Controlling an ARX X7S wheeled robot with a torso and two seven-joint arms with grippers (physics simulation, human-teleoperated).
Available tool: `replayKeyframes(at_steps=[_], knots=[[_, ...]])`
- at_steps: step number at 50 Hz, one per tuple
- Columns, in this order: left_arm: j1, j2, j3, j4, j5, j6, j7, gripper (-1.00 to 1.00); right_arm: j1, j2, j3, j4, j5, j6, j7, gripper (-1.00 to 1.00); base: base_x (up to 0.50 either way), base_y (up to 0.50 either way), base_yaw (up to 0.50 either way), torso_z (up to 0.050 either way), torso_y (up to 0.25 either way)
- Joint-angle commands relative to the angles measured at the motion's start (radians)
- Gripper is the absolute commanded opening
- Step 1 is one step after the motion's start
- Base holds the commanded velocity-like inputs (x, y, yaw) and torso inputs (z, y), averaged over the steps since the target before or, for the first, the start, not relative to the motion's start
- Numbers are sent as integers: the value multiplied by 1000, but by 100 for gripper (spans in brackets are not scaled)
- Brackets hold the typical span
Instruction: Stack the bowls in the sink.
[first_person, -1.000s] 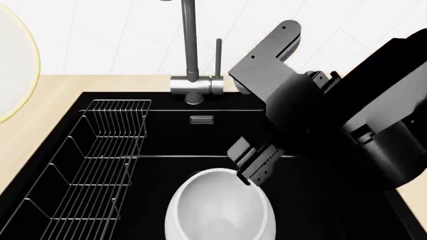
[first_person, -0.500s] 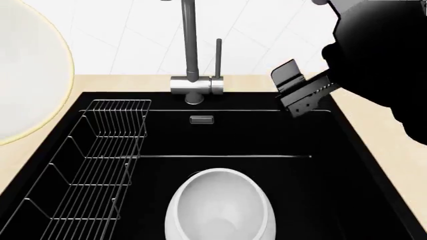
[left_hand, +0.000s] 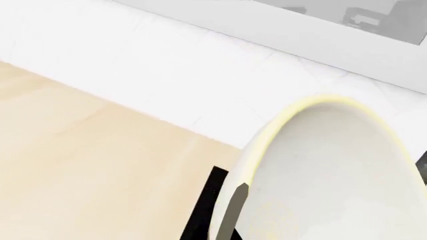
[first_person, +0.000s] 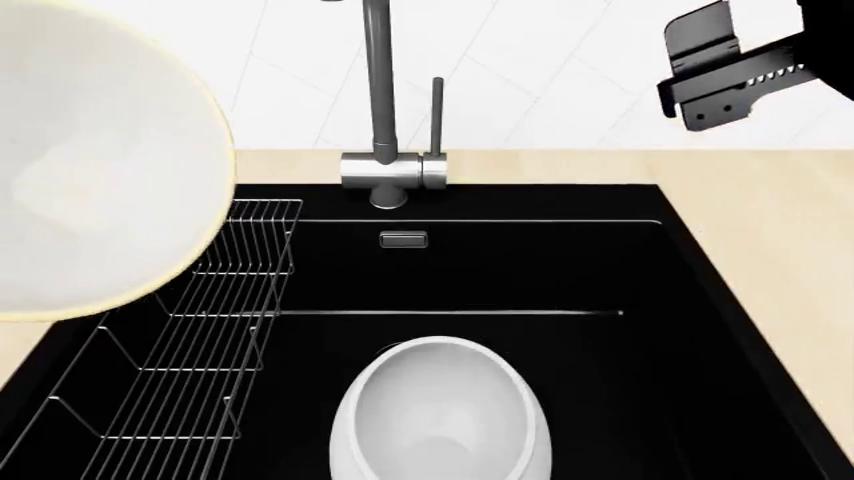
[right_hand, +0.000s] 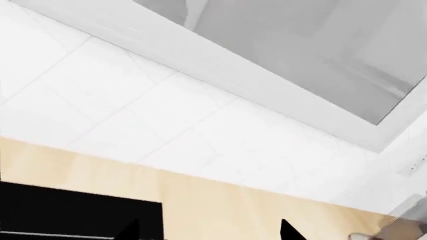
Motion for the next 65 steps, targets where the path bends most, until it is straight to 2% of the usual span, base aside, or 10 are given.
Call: replayKeyframes(at_steps=[1,14,25,26,27,28,31,32,33,65], knots=[[-23,-72,49,21,-47,48,54,-100,14,26,22,-5,-32,-7,37,100,0,0,0,0,0],[-48,-74,38,23,-125,-37,48,-100,10,40,33,-24,-25,-3,55,100,0,0,0,0,0],[-70,-74,27,56,-242,-36,114,-100,0,56,32,-36,-22,3,56,100,0,0,0,0,0],[-220,76,177,-57,-323,-186,-36,-100,0,57,32,-37,-22,3,56,100,0,0,0,0,10],[-370,198,327,-45,-236,-188,-116,-100,-1,58,32,-37,-22,3,56,100,0,0,0,0,0],[-520,254,477,-73,-324,-210,-235,-100,-2,58,32,-38,-22,4,57,100,0,0,0,0,0],[-970,276,919,-82,-335,-211,-253,-100,-5,59,30,-40,-23,4,56,100,0,0,0,0,0],[-1120,278,919,-82,-336,-208,-252,-100,-6,59,30,-40,-24,4,55,100,0,0,0,0,0],[-1182,279,918,-82,-335,-205,-251,-100,-7,59,29,-39,-24,4,55,100,0,0,0,0,0],[-1221,370,975,-72,-334,-178,-257,-100,-28,66,13,-46,-42,-4,40,100,0,0,0,0,0]])
